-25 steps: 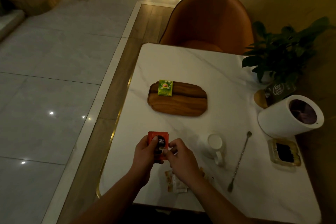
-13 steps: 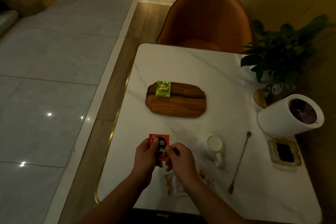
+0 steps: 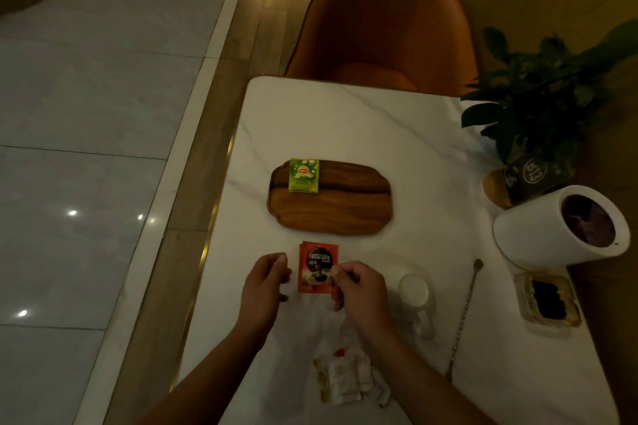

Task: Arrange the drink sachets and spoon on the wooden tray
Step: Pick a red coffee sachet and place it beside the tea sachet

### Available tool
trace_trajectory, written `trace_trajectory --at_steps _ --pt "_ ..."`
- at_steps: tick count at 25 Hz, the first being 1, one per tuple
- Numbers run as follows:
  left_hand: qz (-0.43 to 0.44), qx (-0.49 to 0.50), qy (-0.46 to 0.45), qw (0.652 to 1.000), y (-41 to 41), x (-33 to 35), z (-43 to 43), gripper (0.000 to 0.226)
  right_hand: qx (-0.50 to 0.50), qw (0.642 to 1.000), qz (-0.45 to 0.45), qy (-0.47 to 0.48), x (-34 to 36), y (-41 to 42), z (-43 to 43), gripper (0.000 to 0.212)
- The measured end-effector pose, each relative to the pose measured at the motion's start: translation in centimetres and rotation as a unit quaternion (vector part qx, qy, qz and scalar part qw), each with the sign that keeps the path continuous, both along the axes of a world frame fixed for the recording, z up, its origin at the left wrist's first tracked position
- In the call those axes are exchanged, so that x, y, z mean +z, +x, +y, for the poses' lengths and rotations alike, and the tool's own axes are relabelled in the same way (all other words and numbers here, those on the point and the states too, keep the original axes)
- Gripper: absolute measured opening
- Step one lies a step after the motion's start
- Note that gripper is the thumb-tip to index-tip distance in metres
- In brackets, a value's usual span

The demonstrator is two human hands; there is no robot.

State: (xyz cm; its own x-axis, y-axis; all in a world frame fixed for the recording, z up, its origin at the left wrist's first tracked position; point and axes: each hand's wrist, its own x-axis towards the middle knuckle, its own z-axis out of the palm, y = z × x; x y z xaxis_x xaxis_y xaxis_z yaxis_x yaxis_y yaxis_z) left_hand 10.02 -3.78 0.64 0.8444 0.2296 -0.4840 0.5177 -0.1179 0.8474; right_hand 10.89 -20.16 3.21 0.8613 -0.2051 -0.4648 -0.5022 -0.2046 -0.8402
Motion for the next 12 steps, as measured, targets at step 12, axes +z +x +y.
trace_trajectory --at_steps 12 --pt "-0.099 -0.259 0.489 0.827 7.0 -8.6 3.5 0.085 -0.051 0.996 -0.012 -0.072 -4.0 11.5 -3.3 0.02"
